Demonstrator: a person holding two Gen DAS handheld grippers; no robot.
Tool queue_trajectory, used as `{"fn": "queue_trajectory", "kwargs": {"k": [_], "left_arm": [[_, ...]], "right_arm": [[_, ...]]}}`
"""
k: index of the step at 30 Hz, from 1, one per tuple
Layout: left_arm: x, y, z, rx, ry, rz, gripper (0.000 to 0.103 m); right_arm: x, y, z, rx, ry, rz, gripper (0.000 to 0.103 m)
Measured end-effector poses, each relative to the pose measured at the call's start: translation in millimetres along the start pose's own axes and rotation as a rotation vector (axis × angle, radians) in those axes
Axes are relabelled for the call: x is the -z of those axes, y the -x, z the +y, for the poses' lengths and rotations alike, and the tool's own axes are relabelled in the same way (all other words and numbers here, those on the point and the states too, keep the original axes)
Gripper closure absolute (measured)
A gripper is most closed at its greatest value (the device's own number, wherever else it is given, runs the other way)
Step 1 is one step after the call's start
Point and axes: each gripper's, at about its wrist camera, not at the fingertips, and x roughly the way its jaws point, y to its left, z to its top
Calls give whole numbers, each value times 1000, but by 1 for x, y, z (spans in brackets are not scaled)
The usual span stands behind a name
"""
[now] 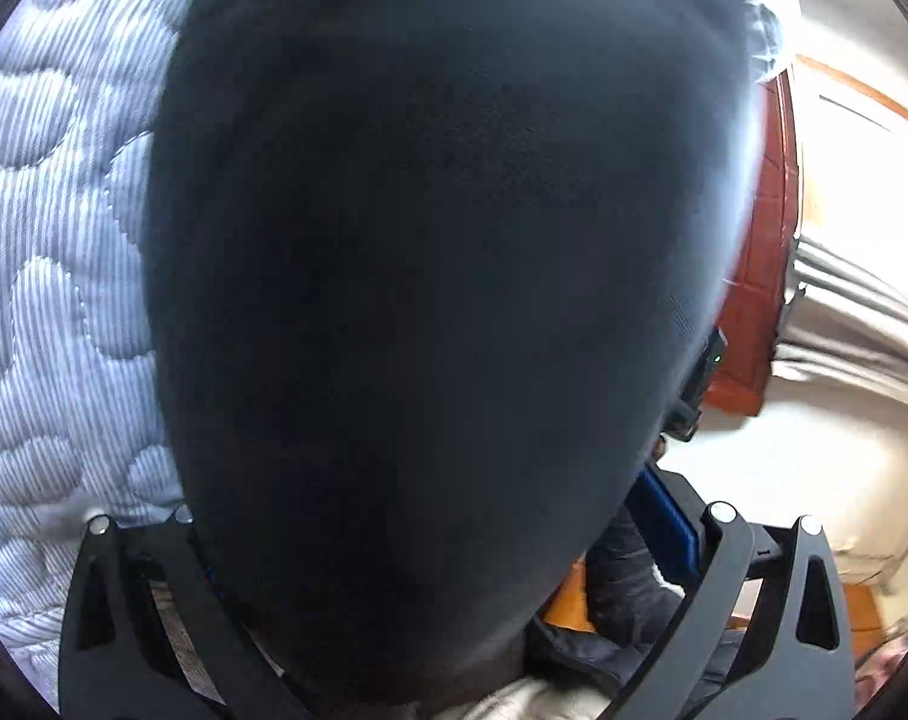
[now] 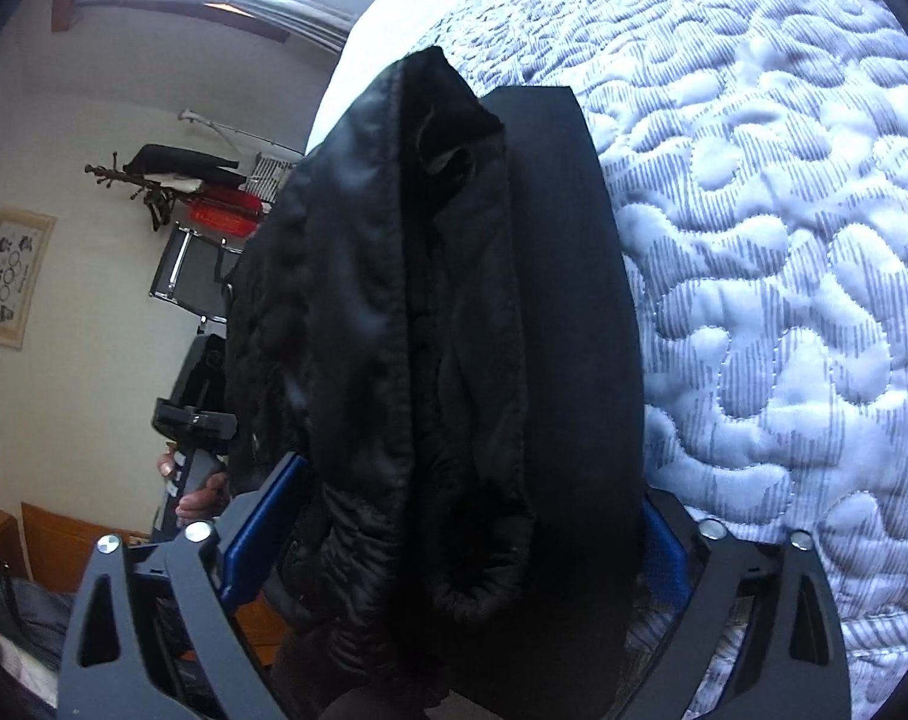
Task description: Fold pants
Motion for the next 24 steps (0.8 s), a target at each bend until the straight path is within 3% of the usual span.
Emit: {"fn": "queue_trajectory", "kwargs": {"k": [3,5,7,11,17,24], "left_arm": [[6,1,-2,18,-10,-53,9],[9,3,2,31,5,-75,31],[12,4,3,71,0,-92,44],[19,4,-6,75,-29,-137,61],[30,12,-22,97,-69,-203,72],[3,33,-45,127,-100,-273,73]], "right_arm": [[3,8,-2,-21,3,-15,32],[4,12,-1,-32,16,-23,42],[4,15,3,-34,31,-35,49],[5,19,13,-58,35,-53,55],[6,28,32,-62,56,-84,61],[-17,45,55,-77,105,-138,62]]}}
